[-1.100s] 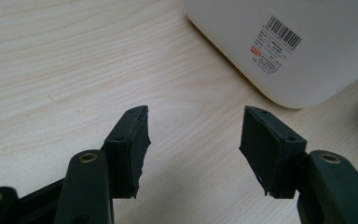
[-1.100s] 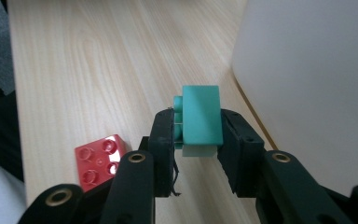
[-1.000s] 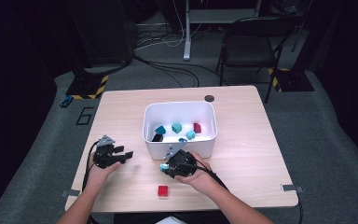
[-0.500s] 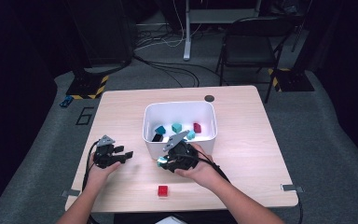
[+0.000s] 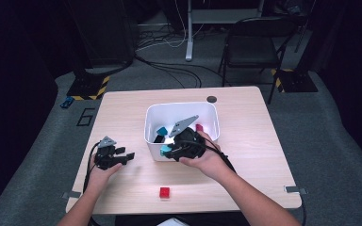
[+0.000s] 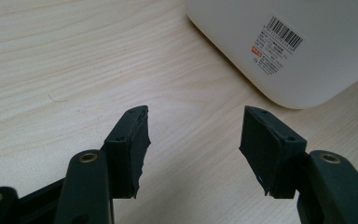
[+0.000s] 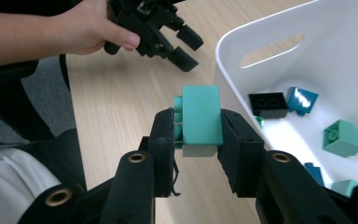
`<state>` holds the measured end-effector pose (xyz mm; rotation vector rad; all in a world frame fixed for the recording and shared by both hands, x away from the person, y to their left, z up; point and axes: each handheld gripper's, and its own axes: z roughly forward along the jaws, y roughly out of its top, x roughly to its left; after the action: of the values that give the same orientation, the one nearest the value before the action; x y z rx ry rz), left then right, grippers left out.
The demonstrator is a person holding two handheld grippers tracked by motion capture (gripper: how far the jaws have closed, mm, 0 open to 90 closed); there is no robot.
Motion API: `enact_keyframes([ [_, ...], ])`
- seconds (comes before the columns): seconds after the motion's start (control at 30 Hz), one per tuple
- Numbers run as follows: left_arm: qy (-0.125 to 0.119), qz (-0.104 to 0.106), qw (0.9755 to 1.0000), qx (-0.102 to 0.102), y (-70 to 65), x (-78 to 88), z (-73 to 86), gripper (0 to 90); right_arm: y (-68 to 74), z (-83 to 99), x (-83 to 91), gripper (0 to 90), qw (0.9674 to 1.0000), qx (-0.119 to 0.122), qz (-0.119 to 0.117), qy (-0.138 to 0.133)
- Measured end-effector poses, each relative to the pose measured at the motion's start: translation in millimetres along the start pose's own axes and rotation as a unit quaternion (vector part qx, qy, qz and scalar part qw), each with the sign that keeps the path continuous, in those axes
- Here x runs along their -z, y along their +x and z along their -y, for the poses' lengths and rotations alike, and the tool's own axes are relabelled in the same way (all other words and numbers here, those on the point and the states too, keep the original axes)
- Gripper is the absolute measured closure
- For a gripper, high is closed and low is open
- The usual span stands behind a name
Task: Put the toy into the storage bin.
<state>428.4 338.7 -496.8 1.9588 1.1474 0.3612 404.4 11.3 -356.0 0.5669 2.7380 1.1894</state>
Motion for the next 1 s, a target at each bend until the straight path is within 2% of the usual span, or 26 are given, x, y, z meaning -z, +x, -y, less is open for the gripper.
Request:
enact_keyframes([
  [0.27, 0.000, 0.000, 1.0000, 0.001, 0.2, 0.2, 0.1, 41.4, -20.4, -9.4, 11.3, 67.0, 0.9995, -0.024, 0.010, -0.017],
  [0.53, 0.001, 0.001, 1.0000, -0.001, -0.6, -0.2, 0.0, 41.4, -45.9, -16.7, 18.3, 67.0, 0.9979, -0.040, 0.044, -0.024],
  [0.57, 0.001, 0.001, 1.0000, -0.001, -0.6, 0.0, -0.1, 41.4, -48.8, -17.1, 17.5, 67.0, 0.9974, -0.048, 0.048, -0.023],
  [0.83, -0.001, 0.002, 1.0000, -0.001, -0.1, 0.0, -0.1, 41.4, -71.0, -18.0, -0.1, 67.0, 0.9956, -0.062, 0.069, -0.008],
  [1.0, -0.004, 0.002, 1.0000, -0.002, -0.5, -0.1, -0.1, 41.4, -79.7, -22.0, -17.1, 67.0, 0.9955, -0.061, 0.072, 0.001],
])
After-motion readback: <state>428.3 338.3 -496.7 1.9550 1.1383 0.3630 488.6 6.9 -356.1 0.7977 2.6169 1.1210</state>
